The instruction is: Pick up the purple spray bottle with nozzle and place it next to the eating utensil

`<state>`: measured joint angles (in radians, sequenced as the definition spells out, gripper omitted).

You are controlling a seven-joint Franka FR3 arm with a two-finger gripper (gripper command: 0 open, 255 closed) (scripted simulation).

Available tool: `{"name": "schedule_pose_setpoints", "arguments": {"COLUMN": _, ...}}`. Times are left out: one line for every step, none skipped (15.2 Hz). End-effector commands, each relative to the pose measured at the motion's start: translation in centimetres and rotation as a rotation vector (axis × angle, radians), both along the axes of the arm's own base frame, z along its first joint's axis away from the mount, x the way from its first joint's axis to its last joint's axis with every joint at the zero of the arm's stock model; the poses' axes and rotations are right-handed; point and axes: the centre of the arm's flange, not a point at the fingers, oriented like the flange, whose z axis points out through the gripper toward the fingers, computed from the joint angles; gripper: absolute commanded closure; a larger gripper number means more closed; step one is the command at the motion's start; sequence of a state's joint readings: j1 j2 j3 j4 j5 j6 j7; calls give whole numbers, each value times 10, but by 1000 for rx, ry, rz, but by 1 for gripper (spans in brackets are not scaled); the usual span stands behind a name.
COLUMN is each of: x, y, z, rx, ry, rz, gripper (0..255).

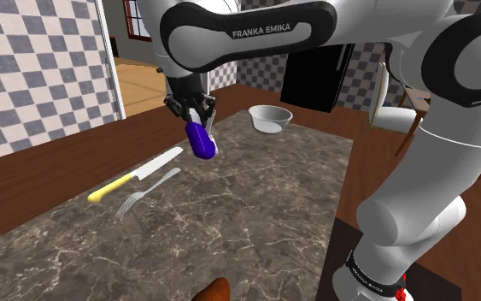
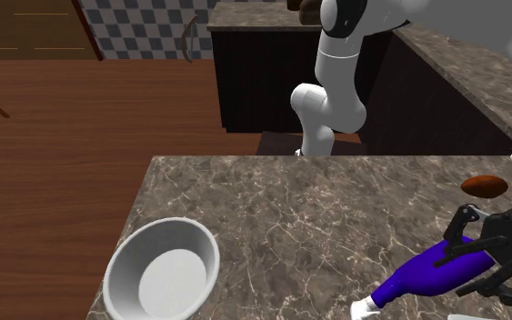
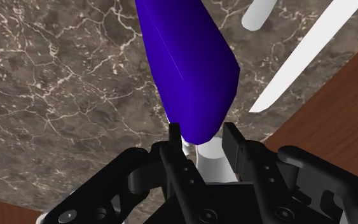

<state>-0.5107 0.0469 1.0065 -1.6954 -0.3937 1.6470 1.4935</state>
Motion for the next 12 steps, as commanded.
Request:
{"name": "schedule_pose_setpoints", "arguments": {"x": 1, "y": 0, "z": -12, "rx": 0, "ry": -1, "rz": 0, "gripper": 255}}
{"name": "schedule_pose_setpoints", "arguments": {"x": 1, "y": 0, "z": -17, "rx": 0, "ry": -1, "rz": 0, "gripper": 255}}
{"name": "schedule_pose_setpoints", "arguments": {"x": 1, "y": 0, "z": -22, "rx": 0, "ry": -1, "rz": 0, "gripper": 255}}
{"name": "schedule_pose_setpoints", "arguments": {"x": 1, "y": 0, "z": -27, "rx": 0, "ry": -1, "rz": 0, "gripper": 255}}
{"name": "schedule_pose_setpoints", "arguments": {"x": 1, "y": 0, "z": -33, "rx": 0, "ry": -1, "rz": 0, "gripper": 255}}
{"name": "schedule_pose_setpoints", "arguments": {"x": 1, "y": 0, "z": -38, "rx": 0, "ry": -1, "rz": 0, "gripper": 255}}
{"name": "schedule_pose_setpoints", "arguments": {"x": 1, "y": 0, "z": -43, "rx": 0, "ry": -1, "rz": 0, "gripper": 255}}
{"name": "schedule_pose_setpoints", "arguments": {"x": 1, "y": 0, "z": -49, "rx": 0, "ry": -1, "rz": 0, "gripper": 255}}
{"name": "schedule_pose_setpoints", "arguments": {"x": 1, "y": 0, "z": -54, "rx": 0, "ry": -1, "rz": 0, "gripper": 255}}
{"name": "schedule_pose_setpoints", "arguments": {"x": 1, "y": 0, "z": -56, "rx": 0, "ry": -1, "rz": 0, "gripper": 255}}
{"name": "schedule_pose_setpoints", "arguments": {"x": 1, "y": 0, "z": -56, "rx": 0, "ry": -1, "rz": 0, "gripper": 255}}
{"name": "schedule_pose_setpoints", "arguments": {"x": 1, "y": 0, "z": -56, "rx": 0, "ry": -1, "rz": 0, "gripper": 255}}
